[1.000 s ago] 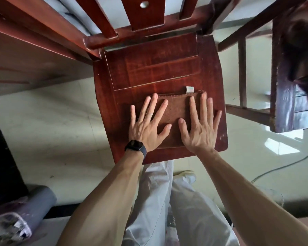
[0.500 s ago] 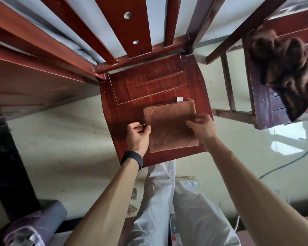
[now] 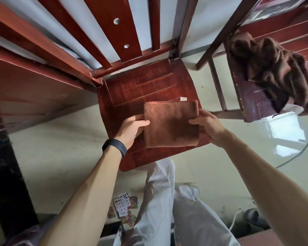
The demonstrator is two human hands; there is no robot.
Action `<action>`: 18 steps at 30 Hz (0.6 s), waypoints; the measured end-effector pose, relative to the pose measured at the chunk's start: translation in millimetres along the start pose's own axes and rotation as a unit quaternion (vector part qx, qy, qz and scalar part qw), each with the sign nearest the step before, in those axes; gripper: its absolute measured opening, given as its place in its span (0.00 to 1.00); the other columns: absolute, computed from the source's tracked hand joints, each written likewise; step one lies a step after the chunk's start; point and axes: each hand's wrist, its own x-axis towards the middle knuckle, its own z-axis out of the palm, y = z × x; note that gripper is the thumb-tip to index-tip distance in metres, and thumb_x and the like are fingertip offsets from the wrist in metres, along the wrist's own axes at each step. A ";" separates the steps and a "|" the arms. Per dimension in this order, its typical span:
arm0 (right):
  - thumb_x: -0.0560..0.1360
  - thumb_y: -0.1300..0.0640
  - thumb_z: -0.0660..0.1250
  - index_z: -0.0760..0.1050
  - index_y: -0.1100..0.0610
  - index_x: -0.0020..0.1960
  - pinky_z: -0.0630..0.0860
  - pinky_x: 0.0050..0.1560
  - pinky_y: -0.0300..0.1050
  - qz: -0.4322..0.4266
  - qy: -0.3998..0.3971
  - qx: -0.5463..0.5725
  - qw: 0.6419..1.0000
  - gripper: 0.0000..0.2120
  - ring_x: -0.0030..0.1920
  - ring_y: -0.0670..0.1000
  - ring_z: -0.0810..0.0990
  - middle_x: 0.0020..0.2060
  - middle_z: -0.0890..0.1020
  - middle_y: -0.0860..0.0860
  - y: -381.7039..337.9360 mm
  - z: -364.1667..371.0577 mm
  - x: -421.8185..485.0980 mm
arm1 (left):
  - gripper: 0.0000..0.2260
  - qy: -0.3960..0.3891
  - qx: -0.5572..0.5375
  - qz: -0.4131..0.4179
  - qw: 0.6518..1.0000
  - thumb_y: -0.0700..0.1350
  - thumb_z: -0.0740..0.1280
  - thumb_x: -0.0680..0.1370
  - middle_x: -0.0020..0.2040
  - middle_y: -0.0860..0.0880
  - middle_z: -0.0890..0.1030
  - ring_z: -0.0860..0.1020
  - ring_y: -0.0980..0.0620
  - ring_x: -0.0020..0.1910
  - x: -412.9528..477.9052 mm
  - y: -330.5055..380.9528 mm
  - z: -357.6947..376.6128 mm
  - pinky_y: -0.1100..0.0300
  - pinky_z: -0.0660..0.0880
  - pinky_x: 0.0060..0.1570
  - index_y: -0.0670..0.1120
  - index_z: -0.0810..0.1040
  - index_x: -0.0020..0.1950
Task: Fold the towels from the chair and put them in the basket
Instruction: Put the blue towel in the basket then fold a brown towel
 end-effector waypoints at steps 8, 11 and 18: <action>0.77 0.64 0.68 0.77 0.47 0.64 0.82 0.49 0.61 -0.105 -0.031 0.078 0.991 0.19 0.52 0.57 0.84 0.51 0.84 0.56 -23.6 -69.9 -159.9 | 0.14 -0.145 -0.012 0.047 0.988 0.40 0.64 0.80 0.57 0.48 0.83 0.82 0.50 0.53 -126.8 62.3 56.6 0.56 0.77 0.46 0.50 0.79 0.64; 0.78 0.63 0.68 0.76 0.46 0.65 0.81 0.51 0.64 -0.154 -0.005 0.096 0.983 0.19 0.54 0.59 0.83 0.50 0.82 0.58 -35.2 -106.5 -239.7 | 0.16 -0.174 0.012 0.079 0.981 0.40 0.66 0.79 0.60 0.46 0.82 0.81 0.45 0.59 -187.9 95.5 99.4 0.50 0.77 0.55 0.51 0.78 0.65; 0.78 0.62 0.68 0.78 0.43 0.62 0.82 0.49 0.61 -0.289 0.126 0.171 0.934 0.18 0.52 0.53 0.84 0.55 0.82 0.59 -32.7 -213.2 -436.1 | 0.15 -0.272 0.133 0.171 0.938 0.39 0.69 0.77 0.56 0.42 0.84 0.81 0.40 0.56 -350.6 173.1 254.3 0.44 0.76 0.55 0.50 0.79 0.62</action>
